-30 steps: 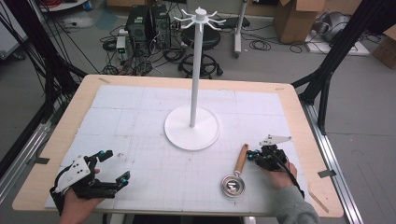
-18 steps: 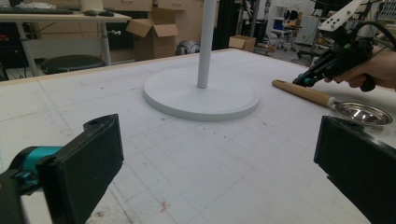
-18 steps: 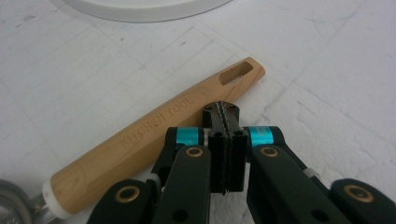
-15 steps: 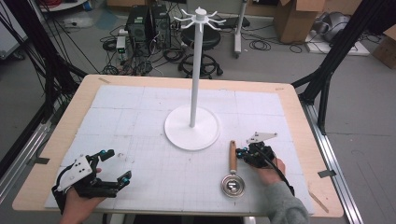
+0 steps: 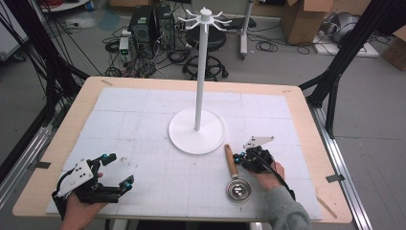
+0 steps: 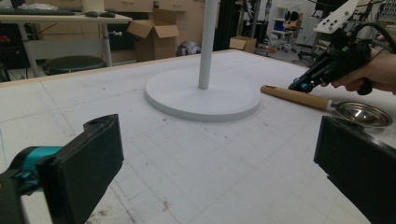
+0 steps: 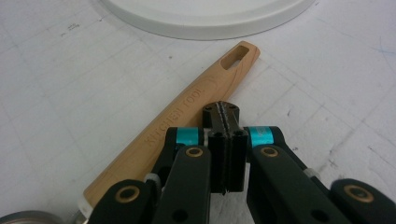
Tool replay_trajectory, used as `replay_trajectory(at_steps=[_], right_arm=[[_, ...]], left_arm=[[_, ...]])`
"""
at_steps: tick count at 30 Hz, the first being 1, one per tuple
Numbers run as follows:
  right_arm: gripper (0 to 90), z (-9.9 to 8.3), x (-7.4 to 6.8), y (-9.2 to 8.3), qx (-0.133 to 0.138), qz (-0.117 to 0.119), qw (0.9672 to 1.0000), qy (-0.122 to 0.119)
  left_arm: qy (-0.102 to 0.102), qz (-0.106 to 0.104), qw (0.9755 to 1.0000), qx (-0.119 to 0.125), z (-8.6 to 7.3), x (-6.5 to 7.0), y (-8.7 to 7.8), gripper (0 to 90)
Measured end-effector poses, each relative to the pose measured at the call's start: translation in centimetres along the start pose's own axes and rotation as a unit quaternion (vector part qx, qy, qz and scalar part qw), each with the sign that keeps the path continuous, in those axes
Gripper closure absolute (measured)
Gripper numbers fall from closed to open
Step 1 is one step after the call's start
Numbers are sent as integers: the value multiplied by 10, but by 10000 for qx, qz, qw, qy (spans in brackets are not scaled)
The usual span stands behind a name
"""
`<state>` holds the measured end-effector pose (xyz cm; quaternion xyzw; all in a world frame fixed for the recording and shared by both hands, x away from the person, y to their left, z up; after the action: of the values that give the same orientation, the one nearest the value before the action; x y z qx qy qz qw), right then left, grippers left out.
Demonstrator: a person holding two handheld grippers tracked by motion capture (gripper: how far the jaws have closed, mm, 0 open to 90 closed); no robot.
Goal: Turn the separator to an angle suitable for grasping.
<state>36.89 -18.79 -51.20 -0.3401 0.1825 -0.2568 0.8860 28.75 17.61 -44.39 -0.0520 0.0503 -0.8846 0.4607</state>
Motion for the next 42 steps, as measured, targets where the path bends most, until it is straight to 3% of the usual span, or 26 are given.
replay_trajectory(at_steps=[5,8,17,25,28,34,42], right_arm=[[900,0,0,-1,6,-23,10000,-6],[900,3,-2,-7,154,11,9998,81],[900,4,-44,-18,291,413,9986,-149],[900,2,-77,-5,-90,739,9964,-404],[900,-2,-85,0,-312,747,9956,-481],[900,-9,-86,6,-617,663,9949,-454],[900,-14,-84,1,-748,692,9941,-376]], left_arm=[[-7,-2,10000,0,0,0,0,18],[-12,2,10000,9,0,0,0,18],[9,15,10000,3,0,-1,-1,18],[-2,1,10000,-7,0,0,0,18],[12,-11,10000,-22,-1,0,1,18],[9,-17,10000,-16,0,0,1,19],[2,-30,10000,-14,0,1,2,18]])
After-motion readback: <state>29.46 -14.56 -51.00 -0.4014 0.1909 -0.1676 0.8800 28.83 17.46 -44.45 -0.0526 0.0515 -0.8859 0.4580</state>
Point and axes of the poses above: each handheld gripper's, and its own axes: y roughly forward along the jaws, z roughly out of its top, x roughly to its right, the point moved 10 cm from there along y, roughly forward along the jaws, and after that the axes turned 10 degrees about z, right-handed, at the moved point
